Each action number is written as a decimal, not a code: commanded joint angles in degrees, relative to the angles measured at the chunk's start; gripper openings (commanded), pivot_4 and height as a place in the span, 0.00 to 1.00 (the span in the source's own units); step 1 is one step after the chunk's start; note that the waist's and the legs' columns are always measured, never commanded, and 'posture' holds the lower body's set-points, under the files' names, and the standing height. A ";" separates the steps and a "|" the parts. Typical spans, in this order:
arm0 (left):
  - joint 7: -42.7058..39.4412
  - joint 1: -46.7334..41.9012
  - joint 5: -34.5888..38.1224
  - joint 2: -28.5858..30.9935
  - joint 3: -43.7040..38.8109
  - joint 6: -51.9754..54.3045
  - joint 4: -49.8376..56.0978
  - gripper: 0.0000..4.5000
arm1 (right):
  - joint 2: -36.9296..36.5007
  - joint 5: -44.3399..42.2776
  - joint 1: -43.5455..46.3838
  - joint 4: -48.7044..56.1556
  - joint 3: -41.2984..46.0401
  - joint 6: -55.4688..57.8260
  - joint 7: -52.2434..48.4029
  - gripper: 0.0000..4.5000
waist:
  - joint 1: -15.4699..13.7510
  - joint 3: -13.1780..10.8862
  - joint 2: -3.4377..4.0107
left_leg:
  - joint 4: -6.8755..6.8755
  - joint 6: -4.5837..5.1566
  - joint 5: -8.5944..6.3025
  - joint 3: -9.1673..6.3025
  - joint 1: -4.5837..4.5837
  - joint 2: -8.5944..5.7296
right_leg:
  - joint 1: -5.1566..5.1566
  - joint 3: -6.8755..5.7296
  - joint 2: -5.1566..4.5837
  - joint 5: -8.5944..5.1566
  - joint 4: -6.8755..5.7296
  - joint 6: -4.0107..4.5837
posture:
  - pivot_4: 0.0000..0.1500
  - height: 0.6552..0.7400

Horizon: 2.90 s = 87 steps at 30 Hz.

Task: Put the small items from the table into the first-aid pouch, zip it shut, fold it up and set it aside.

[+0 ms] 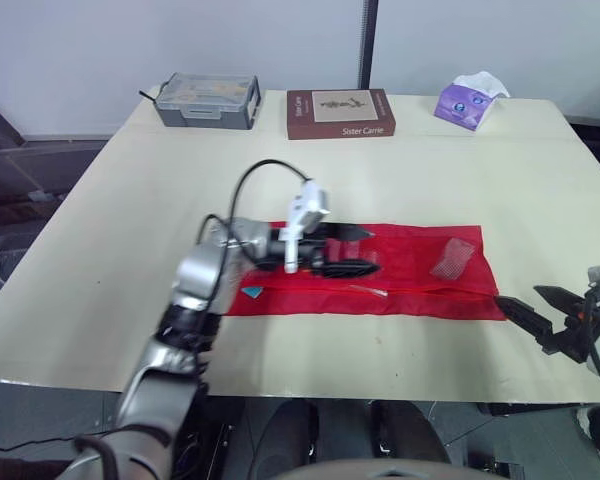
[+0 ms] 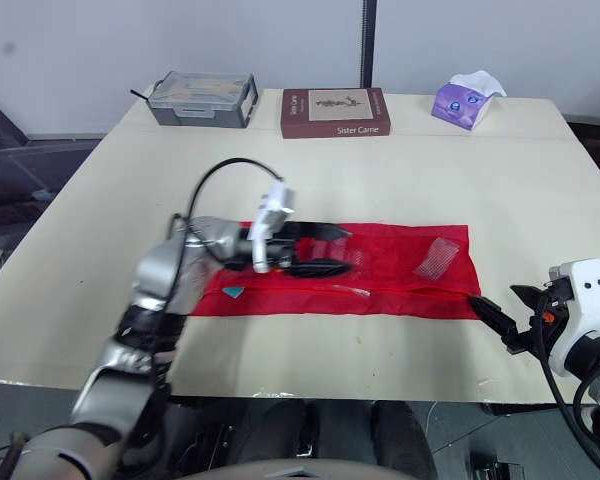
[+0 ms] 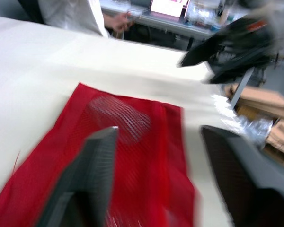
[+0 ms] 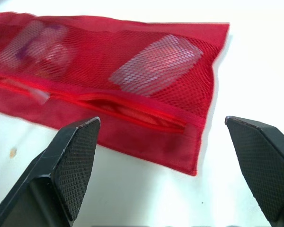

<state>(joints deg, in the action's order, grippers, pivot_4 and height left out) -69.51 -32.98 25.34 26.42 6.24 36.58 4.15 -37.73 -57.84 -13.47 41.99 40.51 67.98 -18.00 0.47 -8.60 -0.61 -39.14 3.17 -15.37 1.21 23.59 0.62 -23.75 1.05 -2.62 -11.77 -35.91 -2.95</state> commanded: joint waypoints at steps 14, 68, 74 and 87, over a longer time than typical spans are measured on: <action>-8.18 31.28 23.26 20.35 -28.22 3.09 18.12 0.98 | -2.30 -0.69 18.69 -25.20 -10.67 9.60 7.83 1.00 | 0.12 -0.02 -0.04 | 0.02 0.00 0.00 0.06 -0.01 -0.02 | -0.02 -0.02 -0.07 -0.02 0.05 0.01 | 1.00 1.00; 10.05 25.94 34.99 20.34 -22.73 6.74 18.13 1.00 | -11.62 24.88 19.97 -29.34 -13.33 -0.19 -8.37 0.01 | 0.22 -0.06 -0.04 | 0.09 -0.01 0.00 0.12 -0.09 -0.02 | 0.00 0.11 0.06 -0.14 0.08 -0.23 | 1.00 1.00; 10.66 22.57 31.91 21.53 -23.52 7.95 5.65 1.00 | -12.48 20.56 10.35 -13.15 -4.07 -7.96 -18.43 0.53 | 0.11 -0.10 0.03 | 0.13 -0.01 0.00 0.11 -0.08 -0.02 | -0.02 0.10 0.05 -0.15 0.08 -0.23 | 1.00 1.00; 17.79 -1.57 22.87 18.33 -13.54 22.98 -17.85 1.00 | -14.99 -3.21 18.59 5.17 -1.10 -14.97 -22.43 0.97 | -0.30 -0.20 -0.44 | 0.08 -0.02 0.01 0.03 -0.03 -0.03 | 0.00 -0.04 0.00 -0.14 0.09 -0.23 | 1.00 1.00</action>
<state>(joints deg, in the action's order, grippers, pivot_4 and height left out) -51.32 -33.30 49.20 44.84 -8.14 57.73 -12.45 -52.05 -57.93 4.60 46.21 39.78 53.49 -41.66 0.16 -8.80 -1.05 -39.06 3.15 -15.36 1.22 23.56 0.58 -23.74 1.01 -2.63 -11.88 -35.82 -3.14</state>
